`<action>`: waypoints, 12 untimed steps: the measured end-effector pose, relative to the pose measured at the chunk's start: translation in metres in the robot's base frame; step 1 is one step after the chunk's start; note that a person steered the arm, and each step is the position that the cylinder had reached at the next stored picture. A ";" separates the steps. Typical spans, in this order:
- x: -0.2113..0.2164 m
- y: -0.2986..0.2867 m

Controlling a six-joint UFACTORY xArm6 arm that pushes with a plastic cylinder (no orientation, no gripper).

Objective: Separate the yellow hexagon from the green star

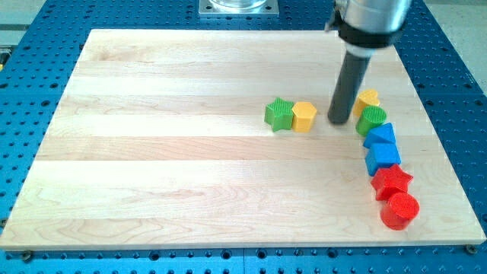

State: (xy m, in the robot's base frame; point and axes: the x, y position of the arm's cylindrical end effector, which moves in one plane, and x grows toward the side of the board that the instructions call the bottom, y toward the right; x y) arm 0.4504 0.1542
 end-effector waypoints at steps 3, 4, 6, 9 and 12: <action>-0.014 -0.065; -0.057 -0.065; -0.109 -0.016; -0.159 -0.010; -0.153 0.059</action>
State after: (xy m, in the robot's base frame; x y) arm 0.2972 0.2134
